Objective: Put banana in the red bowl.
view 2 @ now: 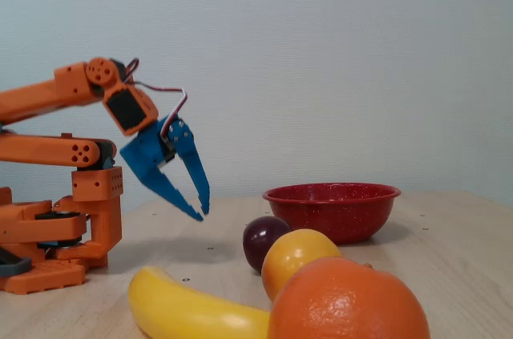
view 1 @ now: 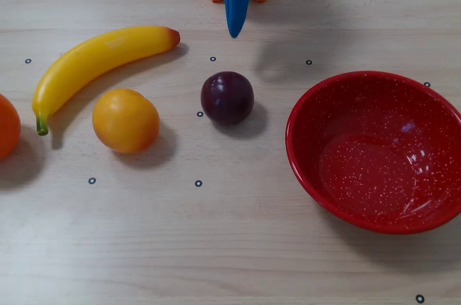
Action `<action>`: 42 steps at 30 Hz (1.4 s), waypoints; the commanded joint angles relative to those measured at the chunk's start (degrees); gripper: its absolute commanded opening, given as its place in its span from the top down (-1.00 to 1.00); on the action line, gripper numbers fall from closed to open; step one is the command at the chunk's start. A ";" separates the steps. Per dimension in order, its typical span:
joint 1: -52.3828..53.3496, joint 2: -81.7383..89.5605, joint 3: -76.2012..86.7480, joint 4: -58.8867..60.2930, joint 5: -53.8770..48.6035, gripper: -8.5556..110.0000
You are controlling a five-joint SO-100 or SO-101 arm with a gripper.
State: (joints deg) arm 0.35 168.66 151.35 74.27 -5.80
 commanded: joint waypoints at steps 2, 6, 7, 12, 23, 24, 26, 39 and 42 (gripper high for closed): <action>3.52 -4.13 -10.02 2.72 -3.69 0.86; 6.77 -8.88 -15.12 2.81 -8.17 0.86; 7.65 -10.28 -16.26 2.46 -9.23 0.86; 12.30 -17.49 -22.68 1.41 -13.54 0.86; 23.73 -35.16 -40.25 6.42 -22.94 0.76; 24.96 -37.35 -42.54 7.65 -24.17 0.78; 27.69 -42.19 -47.72 10.55 -26.98 0.85; 44.47 -70.93 -72.07 16.26 -42.36 0.86; 46.76 -74.79 -75.32 18.02 -47.55 0.86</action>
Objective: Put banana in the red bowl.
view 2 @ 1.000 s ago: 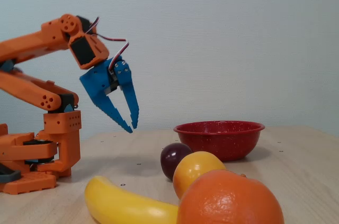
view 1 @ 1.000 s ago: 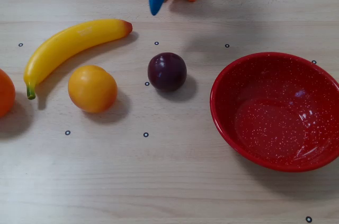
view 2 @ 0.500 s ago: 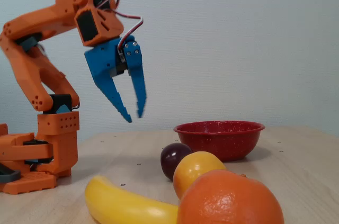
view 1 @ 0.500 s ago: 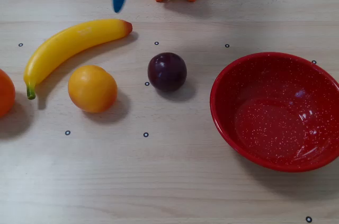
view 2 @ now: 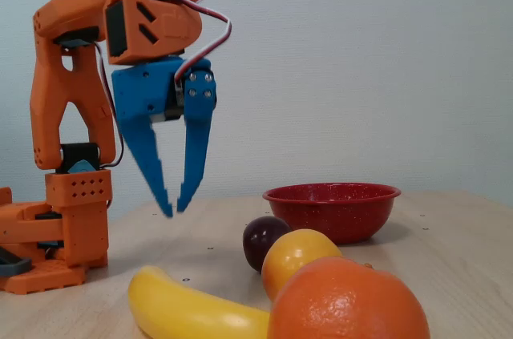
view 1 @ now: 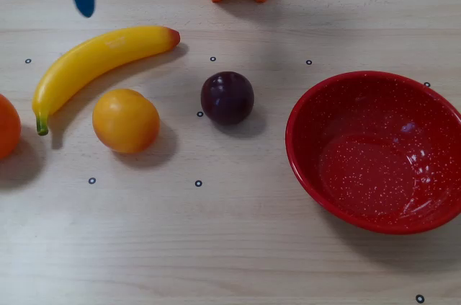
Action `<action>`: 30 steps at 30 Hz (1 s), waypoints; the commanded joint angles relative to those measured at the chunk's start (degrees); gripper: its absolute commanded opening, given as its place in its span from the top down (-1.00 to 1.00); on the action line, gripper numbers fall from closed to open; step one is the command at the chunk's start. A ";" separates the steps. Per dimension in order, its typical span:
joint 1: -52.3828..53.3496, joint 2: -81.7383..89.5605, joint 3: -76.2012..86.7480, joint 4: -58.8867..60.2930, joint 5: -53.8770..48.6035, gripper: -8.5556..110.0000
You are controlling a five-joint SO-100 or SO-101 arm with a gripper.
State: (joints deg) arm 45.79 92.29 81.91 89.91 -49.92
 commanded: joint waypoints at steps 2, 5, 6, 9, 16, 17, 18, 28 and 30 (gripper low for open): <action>2.72 -0.18 -6.94 3.52 -6.42 0.86; 4.57 -1.93 -7.03 6.24 -12.22 0.86; 5.10 -2.55 -6.86 7.38 -15.12 0.86; 6.42 -4.13 -5.89 10.28 -24.52 0.86; 8.09 -5.89 -7.21 11.51 -32.70 0.53; 8.35 -6.24 -7.47 11.51 -33.49 0.49; 8.53 -6.68 -7.73 11.43 -34.01 0.45; 10.28 -14.15 -12.66 10.81 -35.51 0.29; 10.55 -16.17 -14.24 10.63 -35.24 0.29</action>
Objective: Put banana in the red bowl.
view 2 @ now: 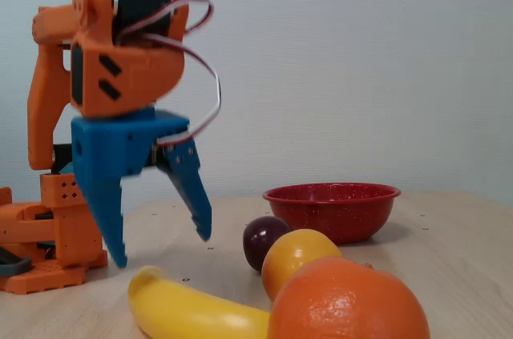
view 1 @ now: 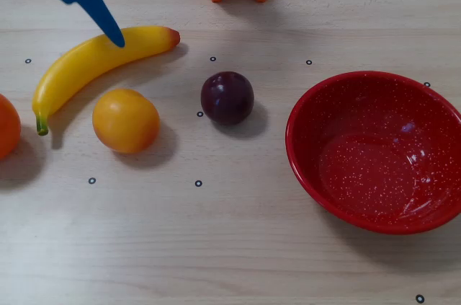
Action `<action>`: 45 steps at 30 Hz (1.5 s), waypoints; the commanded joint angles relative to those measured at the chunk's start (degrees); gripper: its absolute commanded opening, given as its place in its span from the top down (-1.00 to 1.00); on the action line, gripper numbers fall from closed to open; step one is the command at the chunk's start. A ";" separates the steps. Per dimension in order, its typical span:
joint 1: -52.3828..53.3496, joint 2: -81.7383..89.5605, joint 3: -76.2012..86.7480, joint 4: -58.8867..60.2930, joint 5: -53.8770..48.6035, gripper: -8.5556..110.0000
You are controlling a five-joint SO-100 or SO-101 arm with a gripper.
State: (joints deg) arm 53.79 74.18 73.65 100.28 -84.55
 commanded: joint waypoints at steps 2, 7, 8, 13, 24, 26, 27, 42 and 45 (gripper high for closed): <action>2.99 -0.44 -7.73 0.26 -1.05 0.28; 4.22 -5.45 -11.25 -0.53 -3.52 0.24; 4.57 -6.24 -12.04 -0.62 -4.13 0.22; 5.45 -9.49 -15.56 -0.44 -7.73 0.19; 4.13 -12.48 -17.49 0.35 -9.84 0.22; 3.69 -12.74 -17.49 0.79 -10.02 0.22; 3.43 -12.83 -17.49 0.97 -10.11 0.22; -1.23 -7.91 -3.34 -4.13 -5.45 0.24; -1.67 -5.54 1.23 -7.38 -5.10 0.26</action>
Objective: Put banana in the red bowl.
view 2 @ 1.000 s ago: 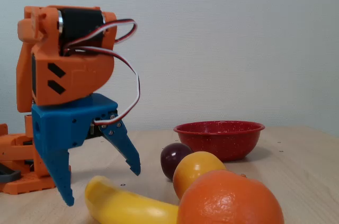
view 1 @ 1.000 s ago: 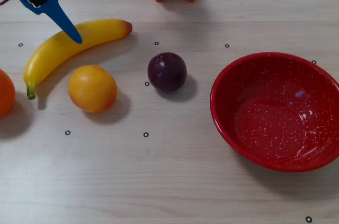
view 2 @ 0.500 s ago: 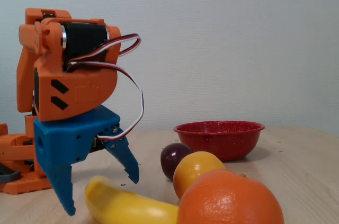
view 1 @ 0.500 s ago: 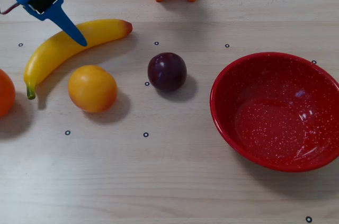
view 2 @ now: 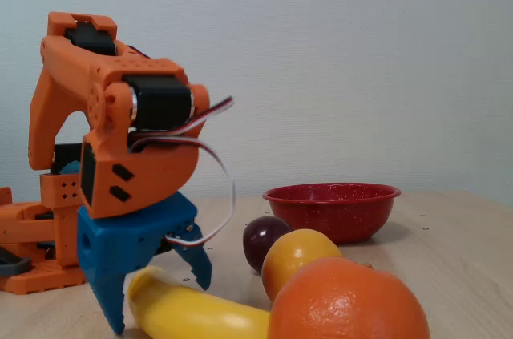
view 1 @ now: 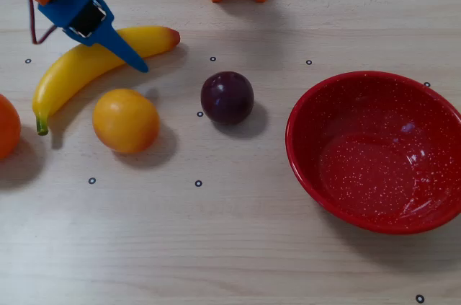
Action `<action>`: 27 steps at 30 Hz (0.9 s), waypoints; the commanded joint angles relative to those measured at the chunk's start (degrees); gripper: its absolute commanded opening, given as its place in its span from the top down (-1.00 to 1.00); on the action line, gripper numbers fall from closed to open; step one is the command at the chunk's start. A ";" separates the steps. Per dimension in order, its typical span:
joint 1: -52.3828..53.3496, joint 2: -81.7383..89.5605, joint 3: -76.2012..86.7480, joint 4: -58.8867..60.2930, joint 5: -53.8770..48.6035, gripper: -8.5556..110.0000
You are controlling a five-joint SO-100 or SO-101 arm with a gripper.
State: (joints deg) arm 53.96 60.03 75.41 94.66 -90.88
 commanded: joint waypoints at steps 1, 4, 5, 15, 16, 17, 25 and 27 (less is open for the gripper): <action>-1.93 9.32 0.70 -2.81 1.23 0.26; -2.11 10.90 3.78 -5.89 1.32 0.27; -2.20 11.16 4.39 -6.68 1.32 0.27; -1.93 10.02 4.83 -12.92 1.67 0.28; -1.76 9.93 4.83 -13.71 1.67 0.28; -1.58 9.93 4.83 -14.50 1.58 0.28; -0.35 9.40 5.62 -17.31 0.00 0.36; -0.26 9.40 5.62 -17.14 -0.26 0.41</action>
State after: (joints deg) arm 52.82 66.53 81.91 80.07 -90.18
